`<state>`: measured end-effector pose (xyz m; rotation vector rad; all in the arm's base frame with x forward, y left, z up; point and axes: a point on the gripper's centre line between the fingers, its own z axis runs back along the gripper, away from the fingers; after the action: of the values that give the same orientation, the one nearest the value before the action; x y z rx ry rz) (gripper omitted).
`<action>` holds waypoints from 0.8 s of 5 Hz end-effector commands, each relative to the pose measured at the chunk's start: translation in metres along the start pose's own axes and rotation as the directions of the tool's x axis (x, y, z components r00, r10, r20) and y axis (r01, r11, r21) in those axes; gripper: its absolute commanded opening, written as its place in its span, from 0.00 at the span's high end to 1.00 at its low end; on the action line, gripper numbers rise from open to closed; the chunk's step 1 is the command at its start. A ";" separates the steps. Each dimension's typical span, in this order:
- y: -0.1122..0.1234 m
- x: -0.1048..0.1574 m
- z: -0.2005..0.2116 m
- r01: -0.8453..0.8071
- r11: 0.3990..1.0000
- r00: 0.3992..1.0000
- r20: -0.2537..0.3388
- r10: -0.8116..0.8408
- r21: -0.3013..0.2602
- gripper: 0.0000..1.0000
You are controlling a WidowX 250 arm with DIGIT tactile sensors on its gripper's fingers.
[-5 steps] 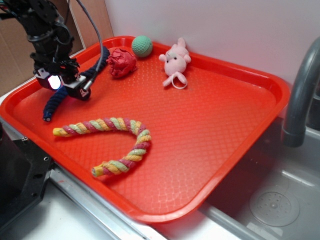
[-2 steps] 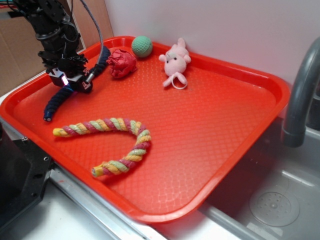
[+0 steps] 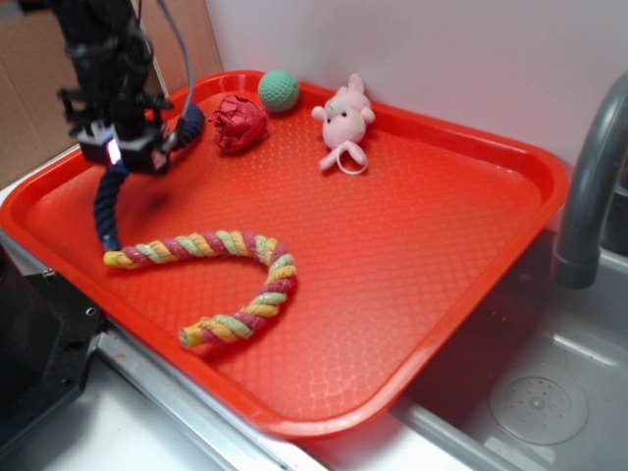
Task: Grab the blue rope.
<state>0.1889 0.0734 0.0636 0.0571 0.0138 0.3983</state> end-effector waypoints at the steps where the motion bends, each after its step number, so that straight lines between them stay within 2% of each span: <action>1: -0.054 -0.013 0.078 0.043 0.996 0.999 0.019 -0.042 -0.074 1.00; 2: -0.080 -0.033 0.113 0.125 0.985 0.992 0.044 -0.121 -0.119 1.00; 4: -0.100 -0.080 0.162 0.237 0.957 0.968 0.122 -0.218 -0.169 1.00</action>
<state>0.1588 -0.0596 0.2047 -0.0800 -0.0712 0.1649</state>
